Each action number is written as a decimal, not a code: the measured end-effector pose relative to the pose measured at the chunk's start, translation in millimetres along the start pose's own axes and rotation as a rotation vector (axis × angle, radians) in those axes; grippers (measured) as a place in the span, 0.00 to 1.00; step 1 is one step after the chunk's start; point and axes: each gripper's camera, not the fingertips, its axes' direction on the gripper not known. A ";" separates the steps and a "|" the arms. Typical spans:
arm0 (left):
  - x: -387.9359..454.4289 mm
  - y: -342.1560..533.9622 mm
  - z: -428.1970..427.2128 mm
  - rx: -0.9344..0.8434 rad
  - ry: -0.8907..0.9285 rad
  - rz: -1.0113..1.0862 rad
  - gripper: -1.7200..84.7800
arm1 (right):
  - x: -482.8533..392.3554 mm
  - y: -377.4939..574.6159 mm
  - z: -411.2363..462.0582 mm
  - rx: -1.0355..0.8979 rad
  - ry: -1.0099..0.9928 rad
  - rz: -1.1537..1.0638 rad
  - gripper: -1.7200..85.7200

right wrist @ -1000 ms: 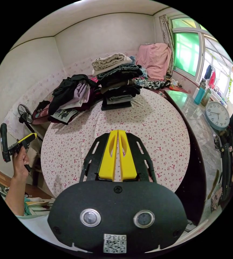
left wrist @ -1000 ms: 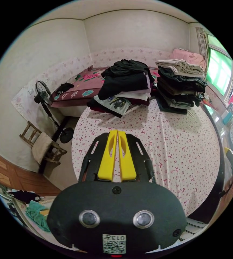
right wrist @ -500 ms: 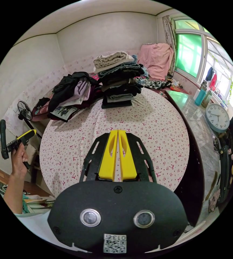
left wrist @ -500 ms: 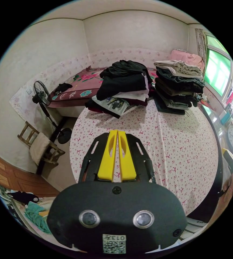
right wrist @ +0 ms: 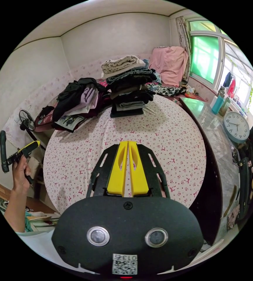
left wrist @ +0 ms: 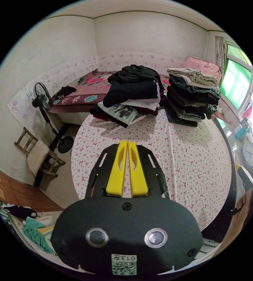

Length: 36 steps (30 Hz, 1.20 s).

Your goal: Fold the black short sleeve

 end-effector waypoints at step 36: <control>-17.3 -36.2 25.9 0.009 -0.034 0.043 0.02 | -20.8 -45.2 38.6 0.003 0.004 -0.005 0.02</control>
